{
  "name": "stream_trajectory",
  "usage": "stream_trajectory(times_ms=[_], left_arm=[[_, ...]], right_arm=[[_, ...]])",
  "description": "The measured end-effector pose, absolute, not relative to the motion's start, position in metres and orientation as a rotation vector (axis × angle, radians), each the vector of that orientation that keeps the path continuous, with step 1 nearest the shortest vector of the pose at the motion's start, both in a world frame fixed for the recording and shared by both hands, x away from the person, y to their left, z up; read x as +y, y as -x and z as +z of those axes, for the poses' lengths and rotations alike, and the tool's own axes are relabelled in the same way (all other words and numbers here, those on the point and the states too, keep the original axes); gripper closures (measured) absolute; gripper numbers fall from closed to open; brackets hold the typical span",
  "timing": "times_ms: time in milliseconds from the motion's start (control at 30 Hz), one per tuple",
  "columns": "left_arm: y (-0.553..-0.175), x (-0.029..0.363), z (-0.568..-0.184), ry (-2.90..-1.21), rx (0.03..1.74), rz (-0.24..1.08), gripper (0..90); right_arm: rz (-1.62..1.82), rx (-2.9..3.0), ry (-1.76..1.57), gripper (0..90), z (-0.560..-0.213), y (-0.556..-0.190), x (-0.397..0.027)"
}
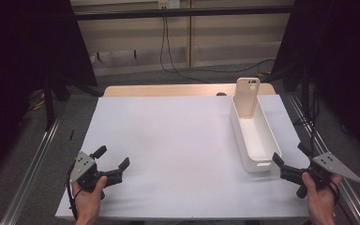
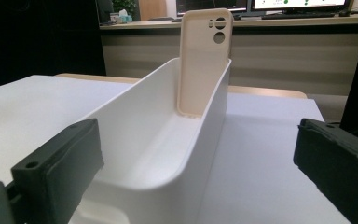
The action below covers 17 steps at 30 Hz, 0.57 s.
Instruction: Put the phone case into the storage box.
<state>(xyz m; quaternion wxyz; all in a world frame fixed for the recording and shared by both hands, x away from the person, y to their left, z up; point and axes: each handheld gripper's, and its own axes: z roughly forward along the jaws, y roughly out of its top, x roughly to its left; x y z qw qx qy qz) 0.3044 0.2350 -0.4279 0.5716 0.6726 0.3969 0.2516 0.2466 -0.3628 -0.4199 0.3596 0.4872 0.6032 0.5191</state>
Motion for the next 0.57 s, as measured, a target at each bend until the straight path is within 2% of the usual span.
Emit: stream_trajectory(times_ms=[333,567], left_arm=[[-0.303,0.233,-0.428,-1.602,0.922,0.615,2.3],[-0.303,0.232,-0.429,-1.619,0.931,0.619,2.4]], right_arm=[[1.311,1.522,-1.291,1.0,-0.431,-0.221,-0.365],[1.324,1.51,-1.284,1.1,-0.432,-0.217,-0.367]])
